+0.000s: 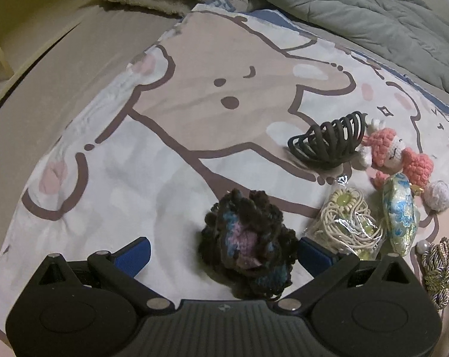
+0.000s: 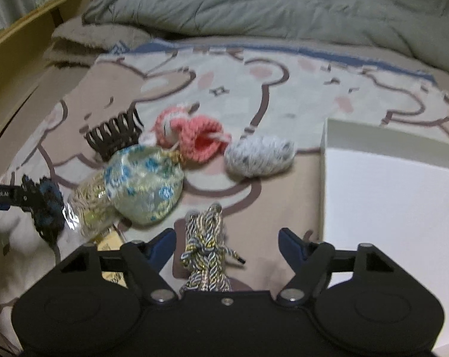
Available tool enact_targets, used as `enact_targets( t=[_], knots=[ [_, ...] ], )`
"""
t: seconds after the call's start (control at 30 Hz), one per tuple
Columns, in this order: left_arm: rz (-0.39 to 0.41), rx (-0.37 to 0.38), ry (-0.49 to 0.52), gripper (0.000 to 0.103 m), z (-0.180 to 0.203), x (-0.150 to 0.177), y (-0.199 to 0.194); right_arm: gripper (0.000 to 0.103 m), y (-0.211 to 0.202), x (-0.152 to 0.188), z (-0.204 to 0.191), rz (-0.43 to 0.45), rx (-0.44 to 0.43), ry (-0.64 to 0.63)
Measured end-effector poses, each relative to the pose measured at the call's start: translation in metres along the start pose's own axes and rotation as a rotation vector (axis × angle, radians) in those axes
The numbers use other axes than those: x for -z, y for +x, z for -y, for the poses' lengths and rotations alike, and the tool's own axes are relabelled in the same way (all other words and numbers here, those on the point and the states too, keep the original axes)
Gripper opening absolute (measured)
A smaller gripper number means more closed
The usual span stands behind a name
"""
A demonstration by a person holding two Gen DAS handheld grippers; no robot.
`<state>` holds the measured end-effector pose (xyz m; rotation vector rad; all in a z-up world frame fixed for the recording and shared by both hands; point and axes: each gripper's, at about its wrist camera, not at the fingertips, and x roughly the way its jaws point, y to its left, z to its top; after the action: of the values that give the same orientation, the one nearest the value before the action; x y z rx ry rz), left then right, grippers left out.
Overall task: Organize objects
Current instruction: 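Grasp the dark crocheted scrunchie with left tool while right tool grasps braided cord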
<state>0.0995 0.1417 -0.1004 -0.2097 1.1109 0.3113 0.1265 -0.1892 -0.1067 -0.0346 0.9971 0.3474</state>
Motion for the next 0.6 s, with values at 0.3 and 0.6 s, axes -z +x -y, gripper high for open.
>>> enact_targets(
  t=[0.3,0.6],
  knots=[
    [-0.043,0.088,-0.044,0.088,-0.001,0.0,0.016,0.063,0.023,0.005,-0.004,-0.067,-0.048,-0.036],
    [-0.079,0.152,-0.018,0.058,0.001,0.003,0.024,0.042,0.039,0.01,-0.01,-0.115,-0.055,-0.049]
  ],
)
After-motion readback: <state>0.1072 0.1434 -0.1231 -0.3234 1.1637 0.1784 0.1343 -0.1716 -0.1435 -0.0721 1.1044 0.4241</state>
